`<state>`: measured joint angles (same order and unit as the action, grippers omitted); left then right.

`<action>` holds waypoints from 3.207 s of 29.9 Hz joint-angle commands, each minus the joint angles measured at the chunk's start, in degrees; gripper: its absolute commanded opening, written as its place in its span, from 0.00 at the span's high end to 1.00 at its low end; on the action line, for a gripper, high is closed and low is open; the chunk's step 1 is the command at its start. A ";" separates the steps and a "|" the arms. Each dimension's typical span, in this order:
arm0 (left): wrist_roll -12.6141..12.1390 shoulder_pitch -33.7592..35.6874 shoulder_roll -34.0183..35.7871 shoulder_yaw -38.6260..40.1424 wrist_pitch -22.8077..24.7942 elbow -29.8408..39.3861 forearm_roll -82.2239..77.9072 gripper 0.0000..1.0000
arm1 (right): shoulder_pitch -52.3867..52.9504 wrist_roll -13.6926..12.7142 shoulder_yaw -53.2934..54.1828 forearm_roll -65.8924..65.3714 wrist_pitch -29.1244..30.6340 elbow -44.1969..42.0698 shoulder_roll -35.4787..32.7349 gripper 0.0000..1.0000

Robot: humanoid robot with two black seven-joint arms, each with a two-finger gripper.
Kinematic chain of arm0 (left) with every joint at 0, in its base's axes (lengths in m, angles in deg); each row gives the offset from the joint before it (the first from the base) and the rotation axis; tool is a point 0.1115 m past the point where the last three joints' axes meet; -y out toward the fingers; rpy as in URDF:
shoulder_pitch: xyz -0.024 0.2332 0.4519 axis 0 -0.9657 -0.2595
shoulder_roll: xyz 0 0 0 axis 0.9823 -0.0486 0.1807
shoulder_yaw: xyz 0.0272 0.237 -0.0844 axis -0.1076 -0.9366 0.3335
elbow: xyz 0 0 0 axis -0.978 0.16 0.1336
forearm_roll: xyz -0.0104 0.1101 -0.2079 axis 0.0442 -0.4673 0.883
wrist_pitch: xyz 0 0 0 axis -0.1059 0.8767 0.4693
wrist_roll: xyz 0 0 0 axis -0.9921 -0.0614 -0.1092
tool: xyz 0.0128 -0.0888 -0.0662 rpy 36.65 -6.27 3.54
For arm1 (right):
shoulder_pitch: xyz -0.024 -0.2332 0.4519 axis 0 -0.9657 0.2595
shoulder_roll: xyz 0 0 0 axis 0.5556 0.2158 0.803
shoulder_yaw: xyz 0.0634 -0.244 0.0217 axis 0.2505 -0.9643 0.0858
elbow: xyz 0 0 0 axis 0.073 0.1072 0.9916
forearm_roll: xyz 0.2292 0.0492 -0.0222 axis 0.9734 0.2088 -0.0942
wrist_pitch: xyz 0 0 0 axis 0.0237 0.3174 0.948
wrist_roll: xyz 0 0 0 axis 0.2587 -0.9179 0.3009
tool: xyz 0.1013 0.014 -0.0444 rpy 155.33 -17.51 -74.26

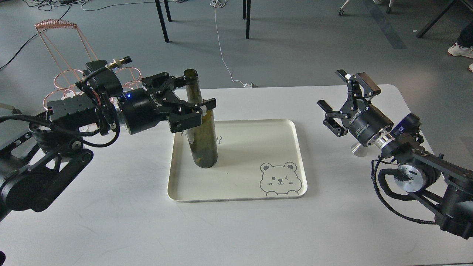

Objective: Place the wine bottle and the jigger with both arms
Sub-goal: 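Reach the left gripper to the wine bottle neck and grasp it, then lift the bottle with the left gripper over the copper wine rack, then lower the bottle with the left gripper into the wine rack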

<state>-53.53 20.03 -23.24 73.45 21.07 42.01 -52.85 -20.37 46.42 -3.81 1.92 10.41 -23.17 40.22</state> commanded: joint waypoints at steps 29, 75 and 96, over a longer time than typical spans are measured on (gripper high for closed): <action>0.01 10.73 8.50 -0.28 -1.22 -1.14 9.93 0.91 | -0.01 0.00 0.18 -0.26 -0.37 -0.08 0.34 0.01; 0.01 30.71 17.48 -15.93 -1.48 -32.34 19.71 0.90 | -1.33 0.00 0.27 -0.35 -0.64 -0.70 0.69 0.01; 0.01 30.18 14.93 -15.93 -2.62 -34.98 19.80 0.89 | -1.95 0.00 0.36 -0.35 -0.64 -0.52 0.07 0.01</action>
<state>-53.52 50.35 -8.29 57.52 18.46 6.95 -32.99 -22.29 46.42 -3.44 1.57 9.78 -23.69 40.30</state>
